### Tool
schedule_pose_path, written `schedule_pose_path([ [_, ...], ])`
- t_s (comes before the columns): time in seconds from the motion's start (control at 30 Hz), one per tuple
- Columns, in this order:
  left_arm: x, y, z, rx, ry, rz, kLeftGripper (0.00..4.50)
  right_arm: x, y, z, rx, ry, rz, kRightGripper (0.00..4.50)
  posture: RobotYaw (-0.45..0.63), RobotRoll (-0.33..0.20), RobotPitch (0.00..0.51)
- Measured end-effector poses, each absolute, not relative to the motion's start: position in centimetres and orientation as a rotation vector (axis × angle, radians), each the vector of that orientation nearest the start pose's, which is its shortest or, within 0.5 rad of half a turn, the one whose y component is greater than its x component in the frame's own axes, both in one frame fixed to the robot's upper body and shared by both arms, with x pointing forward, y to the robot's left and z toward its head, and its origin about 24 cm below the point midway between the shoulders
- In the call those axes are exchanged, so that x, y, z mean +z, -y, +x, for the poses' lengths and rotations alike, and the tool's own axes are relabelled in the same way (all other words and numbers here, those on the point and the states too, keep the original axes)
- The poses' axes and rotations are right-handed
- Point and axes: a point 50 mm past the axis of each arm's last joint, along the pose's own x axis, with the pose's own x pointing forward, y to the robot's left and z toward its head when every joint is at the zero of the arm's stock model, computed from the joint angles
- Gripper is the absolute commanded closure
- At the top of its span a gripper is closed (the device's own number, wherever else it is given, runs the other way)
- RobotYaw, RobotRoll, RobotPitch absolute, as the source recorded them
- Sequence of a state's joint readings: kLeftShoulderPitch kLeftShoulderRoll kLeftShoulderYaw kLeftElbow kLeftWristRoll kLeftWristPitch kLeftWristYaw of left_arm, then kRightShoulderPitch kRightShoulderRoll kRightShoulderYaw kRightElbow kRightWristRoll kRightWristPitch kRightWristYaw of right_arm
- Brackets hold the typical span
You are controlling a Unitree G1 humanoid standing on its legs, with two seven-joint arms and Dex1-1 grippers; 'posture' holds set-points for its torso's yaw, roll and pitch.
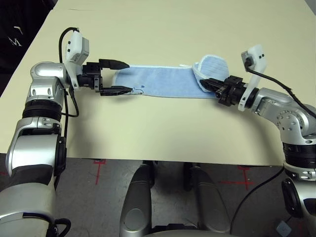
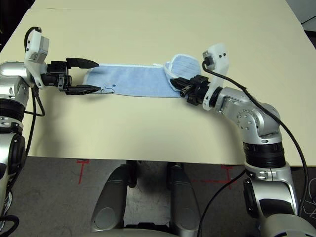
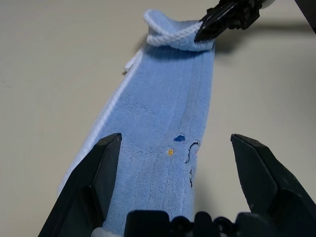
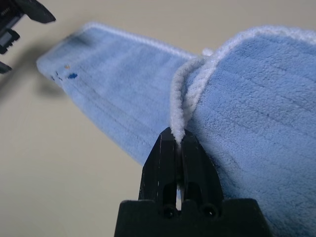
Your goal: Fold the towel and set it aside.
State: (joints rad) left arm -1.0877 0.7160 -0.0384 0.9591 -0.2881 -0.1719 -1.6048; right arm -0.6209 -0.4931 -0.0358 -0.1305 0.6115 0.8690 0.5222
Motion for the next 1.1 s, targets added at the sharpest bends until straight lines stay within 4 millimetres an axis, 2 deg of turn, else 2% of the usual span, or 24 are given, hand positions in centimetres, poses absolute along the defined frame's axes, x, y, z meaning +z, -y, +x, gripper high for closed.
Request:
schedule_pose_path([
  [0.17, 23.8, -24.3, 35.3, -1.289, 0.069, 0.5, 0.0, 18.8, 15.0, 31.4, 0.807, -0.176, 0.001, 4.49, 0.03, 0.0, 0.322],
  [0.27, 23.8, -24.3, 35.3, -1.289, 0.067, 0.498, 0.0, 18.8, 14.6, 31.3, 0.815, -0.181, 0.004, 3.68, 0.03, 0.0, 0.321],
  [0.37, 23.8, -24.3, 35.3, -1.29, 0.068, 0.499, 0.0, 19.0, 13.4, 31.1, 0.872, -0.151, 0.037, 2.62, 0.03, 0.0, 0.321],
  [0.5, 23.7, -24.3, 35.3, -1.29, 0.067, 0.499, 0.0, 20.8, 12.2, 30.1, 1.085, -0.001, 0.055, 1.16, 0.03, 0.0, 0.322],
  [0.6, 23.5, -24.4, 35.2, -1.287, 0.063, 0.492, 0.0, 22.0, 12.9, 30.1, 1.156, 0.137, -0.049, 0.11, 0.03, 0.0, 0.324],
  [0.83, 23.4, -24.5, 35.1, -1.288, 0.066, 0.491, 0.0, 22.5, 14.4, 31.2, 1.248, 0.329, -0.202, 0.05, 0.04, 0.0, 0.328],
  [0.9, 23.6, -24.3, 35.1, -1.292, 0.075, 0.498, 0.0, 22.5, 15.8, 32.1, 1.211, 0.358, -0.24, 0.05, 0.05, 0.0, 0.332],
  [1.0, 23.3, -24.5, 34.9, -1.279, 0.08, 0.488, 0.0, 21.9, 19.4, 34.1, 1.106, 0.351, -0.285, 0.05, 0.06, 0.0, 0.334],
  [1.1, 22.6, -24.3, 34.9, -1.221, 0.118, 0.415, 0.0, 21.0, 21.7, 35.1, 1.036, 0.329, -0.302, 0.69, 0.08, 0.0, 0.338],
])
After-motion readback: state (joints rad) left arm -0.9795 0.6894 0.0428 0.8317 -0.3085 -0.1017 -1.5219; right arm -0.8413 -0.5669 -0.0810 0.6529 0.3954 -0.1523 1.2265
